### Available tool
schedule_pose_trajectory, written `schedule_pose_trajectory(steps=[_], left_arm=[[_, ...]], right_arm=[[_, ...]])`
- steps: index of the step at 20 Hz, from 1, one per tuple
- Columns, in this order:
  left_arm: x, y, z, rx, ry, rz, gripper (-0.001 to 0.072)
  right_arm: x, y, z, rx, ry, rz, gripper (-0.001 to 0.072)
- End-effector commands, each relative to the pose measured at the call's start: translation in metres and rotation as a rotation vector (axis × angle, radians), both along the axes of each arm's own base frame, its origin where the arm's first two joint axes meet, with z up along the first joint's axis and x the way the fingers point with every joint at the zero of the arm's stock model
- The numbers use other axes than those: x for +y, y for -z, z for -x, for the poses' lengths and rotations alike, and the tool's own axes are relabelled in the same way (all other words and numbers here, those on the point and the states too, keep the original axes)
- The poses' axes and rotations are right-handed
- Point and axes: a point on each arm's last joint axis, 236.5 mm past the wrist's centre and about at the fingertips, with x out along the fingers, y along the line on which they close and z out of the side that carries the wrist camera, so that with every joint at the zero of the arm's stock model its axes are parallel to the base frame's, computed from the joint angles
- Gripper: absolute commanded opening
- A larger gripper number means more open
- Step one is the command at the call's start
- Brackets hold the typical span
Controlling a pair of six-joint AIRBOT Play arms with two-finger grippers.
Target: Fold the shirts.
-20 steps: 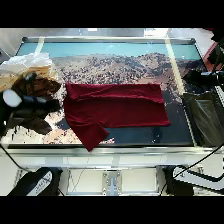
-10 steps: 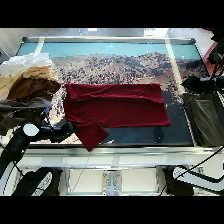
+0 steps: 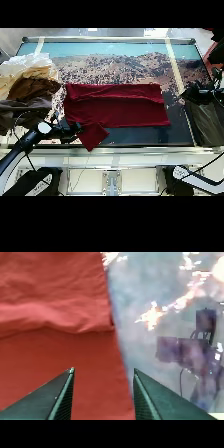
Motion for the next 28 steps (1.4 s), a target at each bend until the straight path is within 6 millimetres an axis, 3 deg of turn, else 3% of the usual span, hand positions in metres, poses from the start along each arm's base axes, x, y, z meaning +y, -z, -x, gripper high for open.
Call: schedule_pose_trajectory(steps=[1, 2, 3, 5, 9, 13, 19, 23, 26, 28], left_arm=[[-0.006, 0.003, -0.013, -0.013, -0.063, 0.030, 0.0290], [-0.006, 0.002, -0.017, -0.028, -0.074, 0.031, 0.0034], [-0.007, 0.001, -0.018, -0.039, -0.066, 0.033, 0.0014], [-0.011, -0.001, -0.016, -0.027, -0.070, 0.056, 0.0014], [-0.018, -0.003, -0.004, 0.006, -0.017, 0.078, 0.0014], [-0.021, -0.004, 0.002, 0.009, 0.032, 0.083, 0.0014], [-0.021, -0.004, 0.002, -0.004, 0.056, 0.078, 0.0014], [-0.021, -0.004, 0.002, -0.005, 0.055, 0.078, 0.0014], [-0.021, -0.004, 0.001, -0.008, 0.056, 0.076, 0.0014], [-0.021, -0.004, 0.001, -0.007, 0.057, 0.077, 0.0014]], right_arm=[[-0.024, -0.009, 0.018, -0.010, 0.051, 0.008, 0.0441], [-0.029, -0.012, 0.024, -0.008, 0.061, 0.007, 0.0441], [-0.032, -0.011, 0.032, 0.007, 0.069, -0.001, 0.0441], [-0.027, 0.008, 0.053, 0.075, 0.078, -0.067, 0.0441], [0.034, 0.072, 0.077, 0.127, 0.095, -0.333, 0.0442], [0.060, 0.114, 0.108, 0.222, 0.148, -0.421, 0.0443], [0.059, 0.143, 0.119, 0.259, 0.289, -0.435, 0.0442], [0.044, 0.148, 0.104, 0.199, 0.410, -0.432, 0.0438], [0.051, 0.151, 0.092, 0.182, 0.419, -0.439, 0.0435], [0.062, 0.158, 0.086, 0.186, 0.394, -0.417, 0.0322]])
